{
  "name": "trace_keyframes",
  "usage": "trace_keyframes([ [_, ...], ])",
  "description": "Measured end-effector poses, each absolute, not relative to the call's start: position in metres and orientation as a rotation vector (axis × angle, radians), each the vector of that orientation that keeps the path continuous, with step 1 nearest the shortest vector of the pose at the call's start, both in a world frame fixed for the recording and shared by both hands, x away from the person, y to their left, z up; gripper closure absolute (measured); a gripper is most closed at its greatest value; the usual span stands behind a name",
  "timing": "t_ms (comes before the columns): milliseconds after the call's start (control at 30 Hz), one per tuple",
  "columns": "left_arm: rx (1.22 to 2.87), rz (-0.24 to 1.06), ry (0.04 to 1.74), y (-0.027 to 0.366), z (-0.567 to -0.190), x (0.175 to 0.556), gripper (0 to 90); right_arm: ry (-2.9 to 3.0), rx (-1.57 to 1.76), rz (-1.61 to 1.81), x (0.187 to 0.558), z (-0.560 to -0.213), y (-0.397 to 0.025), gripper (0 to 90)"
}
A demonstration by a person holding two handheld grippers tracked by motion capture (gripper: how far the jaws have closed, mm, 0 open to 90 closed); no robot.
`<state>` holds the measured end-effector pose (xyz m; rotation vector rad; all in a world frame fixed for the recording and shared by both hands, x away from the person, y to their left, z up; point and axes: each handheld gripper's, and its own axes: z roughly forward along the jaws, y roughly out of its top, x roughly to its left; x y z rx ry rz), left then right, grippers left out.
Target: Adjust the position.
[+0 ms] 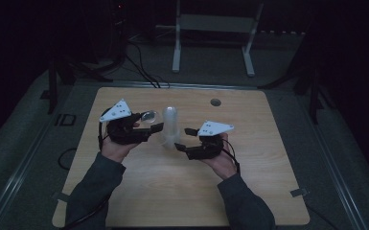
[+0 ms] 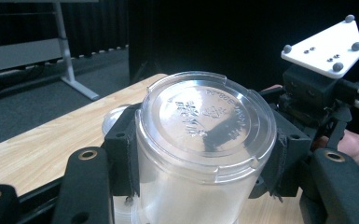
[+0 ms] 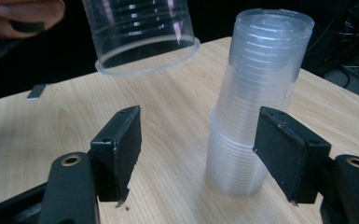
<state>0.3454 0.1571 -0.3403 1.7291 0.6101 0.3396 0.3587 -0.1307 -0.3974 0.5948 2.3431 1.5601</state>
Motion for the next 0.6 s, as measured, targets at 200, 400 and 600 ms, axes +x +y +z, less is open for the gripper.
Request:
trace_keyframes([
  [200,1.718,0.317,0.603,0.159,-0.347,0.346,41.0,2.339,0.589,1.611,0.358,-0.395,-0.132,31.5],
  [400,1.706,0.294,0.598,0.161,-0.354,0.346,41.0,2.339,0.579,1.649,0.358,-0.393,-0.132,31.1],
  [600,1.694,0.265,0.595,0.161,-0.361,0.345,41.0,2.343,0.556,1.673,0.357,-0.392,-0.130,30.8],
])
